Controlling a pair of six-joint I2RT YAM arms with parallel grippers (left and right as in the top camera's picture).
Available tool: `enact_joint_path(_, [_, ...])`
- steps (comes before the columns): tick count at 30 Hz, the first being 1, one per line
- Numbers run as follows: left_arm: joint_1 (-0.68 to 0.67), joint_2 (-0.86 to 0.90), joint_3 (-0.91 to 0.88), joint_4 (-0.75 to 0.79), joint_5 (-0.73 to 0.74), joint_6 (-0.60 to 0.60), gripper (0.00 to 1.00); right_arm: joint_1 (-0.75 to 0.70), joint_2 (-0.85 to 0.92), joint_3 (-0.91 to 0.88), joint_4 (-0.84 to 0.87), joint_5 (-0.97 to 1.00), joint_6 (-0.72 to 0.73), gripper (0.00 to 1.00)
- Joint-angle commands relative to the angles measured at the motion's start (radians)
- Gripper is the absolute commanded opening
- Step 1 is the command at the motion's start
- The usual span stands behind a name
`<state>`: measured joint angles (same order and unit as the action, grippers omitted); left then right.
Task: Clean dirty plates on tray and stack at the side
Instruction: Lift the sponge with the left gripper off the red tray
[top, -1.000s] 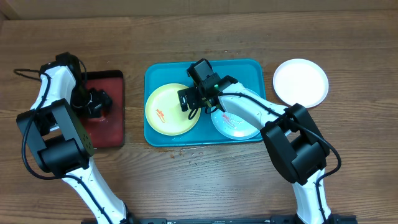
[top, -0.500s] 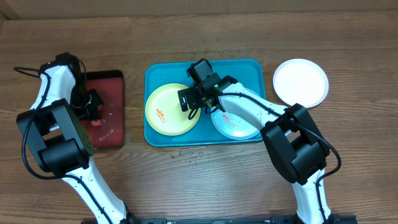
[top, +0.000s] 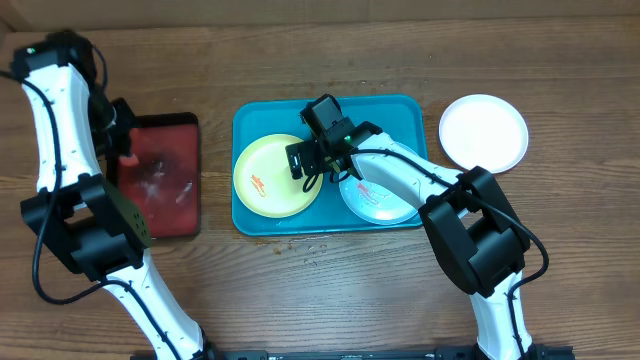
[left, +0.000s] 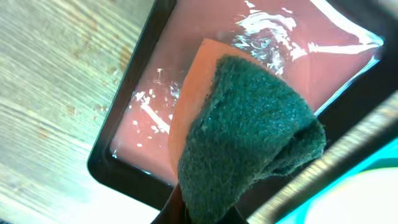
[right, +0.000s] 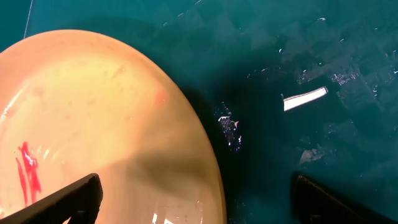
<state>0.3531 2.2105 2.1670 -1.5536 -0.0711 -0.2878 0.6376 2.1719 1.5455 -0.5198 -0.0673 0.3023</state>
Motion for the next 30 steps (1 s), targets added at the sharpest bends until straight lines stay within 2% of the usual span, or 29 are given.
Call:
enact_joint_path(1, [-0.010, -0.014, 0.030, -0.009, 0.039, 0.004, 0.04, 0.002, 0.001, -0.008, -0.012, -0.003, 0.005, 1.00])
enact_joint_path(8, [-0.019, -0.013, -0.159, 0.079, 0.045, 0.003, 0.04, 0.002, 0.001, -0.008, -0.013, 0.008, 0.005, 1.00])
enact_joint_path(11, [-0.022, -0.013, -0.209, 0.085, 0.111, 0.008, 0.04, 0.002, 0.001, -0.008, -0.026, 0.029, 0.006, 1.00])
enact_joint_path(13, [-0.022, -0.017, -0.199, 0.083, 0.165, 0.055, 0.04, 0.002, 0.001, -0.008, -0.037, 0.050, 0.005, 0.99])
enact_joint_path(15, [-0.022, -0.021, -0.165, 0.068, 0.217, 0.098, 0.04, 0.002, 0.001, -0.008, -0.044, 0.068, 0.005, 0.84])
enact_joint_path(18, [-0.022, -0.039, -0.090, 0.034, 0.280, 0.130, 0.04, 0.002, 0.001, -0.008, -0.048, 0.067, 0.005, 0.49])
enact_joint_path(22, [-0.035, -0.104, -0.050, 0.024, 0.309, 0.132, 0.04, 0.002, 0.001, -0.008, -0.049, 0.067, 0.005, 0.21])
enact_joint_path(26, [-0.076, -0.158, -0.050, 0.007, 0.309, 0.140, 0.04, 0.002, 0.001, -0.008, -0.039, 0.067, 0.006, 0.08])
enact_joint_path(30, [-0.156, -0.162, -0.058, -0.022, 0.308, 0.140, 0.04, 0.002, 0.001, -0.008, -0.024, 0.067, 0.006, 0.04])
